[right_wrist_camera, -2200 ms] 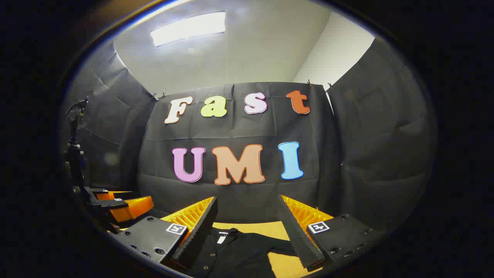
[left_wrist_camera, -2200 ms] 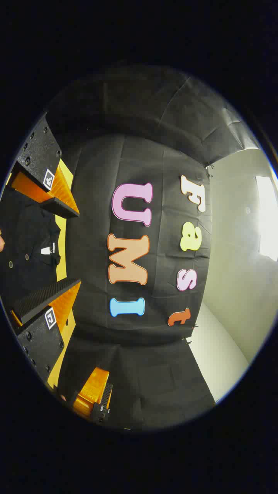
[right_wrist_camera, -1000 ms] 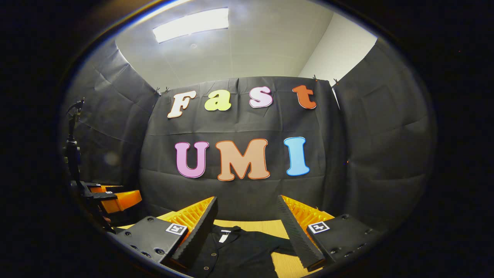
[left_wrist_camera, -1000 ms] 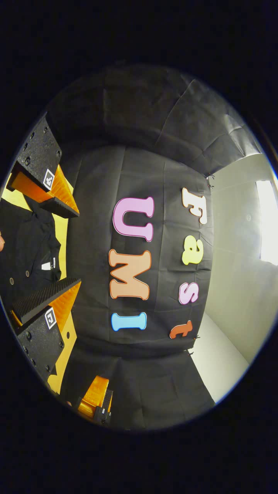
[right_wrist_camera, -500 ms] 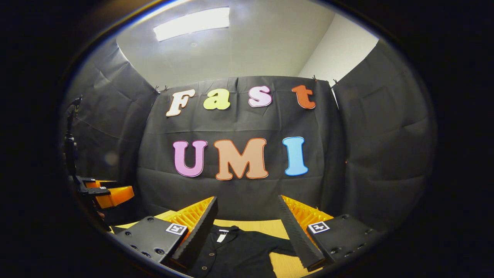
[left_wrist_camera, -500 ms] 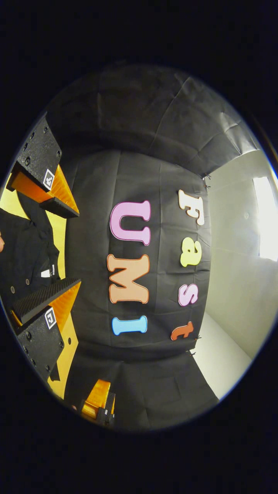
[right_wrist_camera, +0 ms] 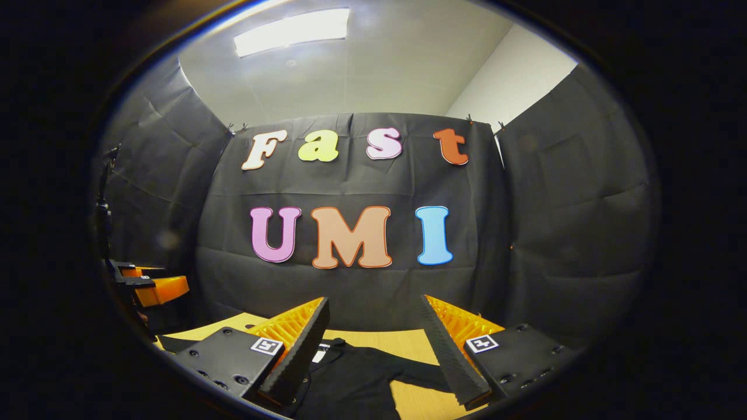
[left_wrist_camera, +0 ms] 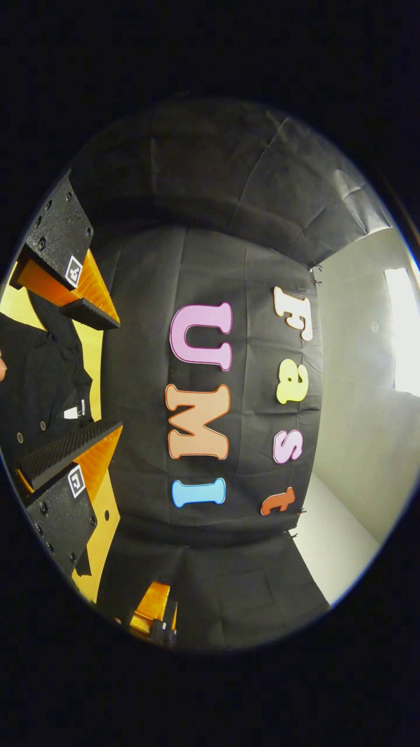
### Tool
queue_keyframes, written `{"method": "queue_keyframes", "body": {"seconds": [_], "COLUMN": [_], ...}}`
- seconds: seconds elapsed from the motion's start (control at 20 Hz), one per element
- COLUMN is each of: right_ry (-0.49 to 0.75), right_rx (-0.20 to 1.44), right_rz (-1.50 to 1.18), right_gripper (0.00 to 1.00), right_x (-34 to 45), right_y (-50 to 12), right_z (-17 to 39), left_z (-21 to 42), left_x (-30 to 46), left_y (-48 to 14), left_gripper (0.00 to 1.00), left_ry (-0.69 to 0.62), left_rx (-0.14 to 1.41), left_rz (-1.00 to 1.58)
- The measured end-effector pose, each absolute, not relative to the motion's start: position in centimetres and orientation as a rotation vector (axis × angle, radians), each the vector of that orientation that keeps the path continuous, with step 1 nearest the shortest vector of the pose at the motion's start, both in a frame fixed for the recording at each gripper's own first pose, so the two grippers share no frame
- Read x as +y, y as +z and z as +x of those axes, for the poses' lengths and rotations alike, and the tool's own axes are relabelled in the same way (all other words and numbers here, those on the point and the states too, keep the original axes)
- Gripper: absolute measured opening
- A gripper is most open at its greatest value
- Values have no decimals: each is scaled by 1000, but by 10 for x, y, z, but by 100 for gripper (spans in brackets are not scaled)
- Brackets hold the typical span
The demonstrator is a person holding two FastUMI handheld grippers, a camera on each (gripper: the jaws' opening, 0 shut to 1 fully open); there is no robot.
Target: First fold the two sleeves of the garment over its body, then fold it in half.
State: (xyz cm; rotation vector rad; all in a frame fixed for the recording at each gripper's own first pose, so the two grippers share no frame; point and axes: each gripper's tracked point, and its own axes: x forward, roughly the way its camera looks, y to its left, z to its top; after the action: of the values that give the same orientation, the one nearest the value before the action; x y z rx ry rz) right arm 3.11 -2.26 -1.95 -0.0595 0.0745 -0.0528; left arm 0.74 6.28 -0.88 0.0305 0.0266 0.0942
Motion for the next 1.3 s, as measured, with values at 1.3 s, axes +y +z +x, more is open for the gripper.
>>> {"method": "queue_keyframes", "body": {"seconds": [1.3], "right_ry": [-244], "right_rx": [539], "right_rz": [-211], "right_gripper": [98], "right_x": [-295], "right_y": [-143], "right_z": [86], "left_z": [51], "left_x": [2], "left_y": [4], "left_gripper": [97], "left_ry": [181], "left_rx": [9], "left_rz": [39]}}
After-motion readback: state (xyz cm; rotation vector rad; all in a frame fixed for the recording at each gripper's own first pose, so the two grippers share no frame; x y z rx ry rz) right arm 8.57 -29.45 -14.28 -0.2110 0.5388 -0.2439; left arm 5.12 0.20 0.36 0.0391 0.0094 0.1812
